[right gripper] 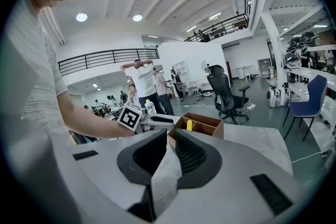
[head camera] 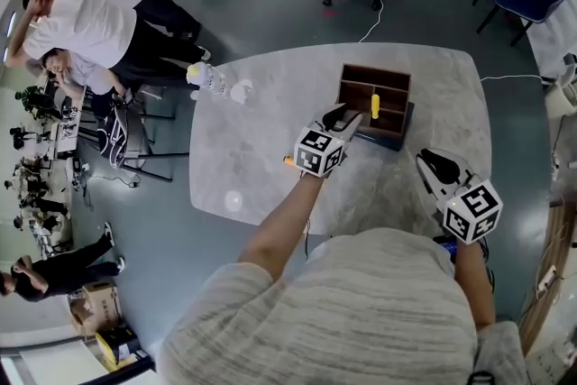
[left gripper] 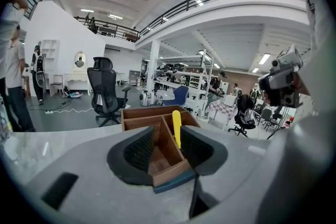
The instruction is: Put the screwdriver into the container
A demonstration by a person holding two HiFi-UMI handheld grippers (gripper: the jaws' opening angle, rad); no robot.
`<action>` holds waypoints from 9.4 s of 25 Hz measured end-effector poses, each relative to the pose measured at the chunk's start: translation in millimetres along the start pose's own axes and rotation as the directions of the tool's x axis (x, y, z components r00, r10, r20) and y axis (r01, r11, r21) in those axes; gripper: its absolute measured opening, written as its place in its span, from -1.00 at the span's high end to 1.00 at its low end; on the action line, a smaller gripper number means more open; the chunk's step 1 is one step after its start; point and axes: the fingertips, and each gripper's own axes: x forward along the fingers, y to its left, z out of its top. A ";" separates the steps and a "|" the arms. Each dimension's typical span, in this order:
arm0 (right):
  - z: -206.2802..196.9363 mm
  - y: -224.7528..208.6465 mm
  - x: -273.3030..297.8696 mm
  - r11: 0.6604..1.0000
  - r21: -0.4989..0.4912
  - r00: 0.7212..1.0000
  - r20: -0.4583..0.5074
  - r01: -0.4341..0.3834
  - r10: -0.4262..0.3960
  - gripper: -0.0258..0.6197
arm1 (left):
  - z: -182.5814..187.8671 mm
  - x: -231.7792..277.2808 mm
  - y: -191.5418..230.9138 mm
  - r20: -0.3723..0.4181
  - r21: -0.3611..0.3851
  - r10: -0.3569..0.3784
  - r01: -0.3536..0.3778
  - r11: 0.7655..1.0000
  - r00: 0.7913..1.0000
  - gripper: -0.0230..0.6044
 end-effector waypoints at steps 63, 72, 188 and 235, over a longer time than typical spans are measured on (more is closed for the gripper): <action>-28.6 82.6 71.6 0.999 0.044 0.999 -0.049 -0.011 0.013 0.87 | -196.7 -127.5 72.2 -0.534 0.294 -0.127 0.324 0.899 0.836 0.45; -33.3 84.7 73.4 0.997 0.065 0.999 -0.036 0.033 -0.031 0.87 | -238.8 -136.7 79.8 -0.709 0.376 -0.092 0.485 0.790 0.699 0.42; 30.6 -71.4 112.7 0.940 0.330 0.995 0.075 -0.087 0.066 0.87 | -34.7 22.2 -76.0 -0.171 0.007 -0.249 0.254 0.967 0.953 0.56; 49.8 -73.9 128.7 0.999 0.032 0.999 0.027 -0.018 0.018 0.88 | -26.9 29.4 -70.2 -0.098 0.014 -0.250 0.252 0.968 0.963 0.41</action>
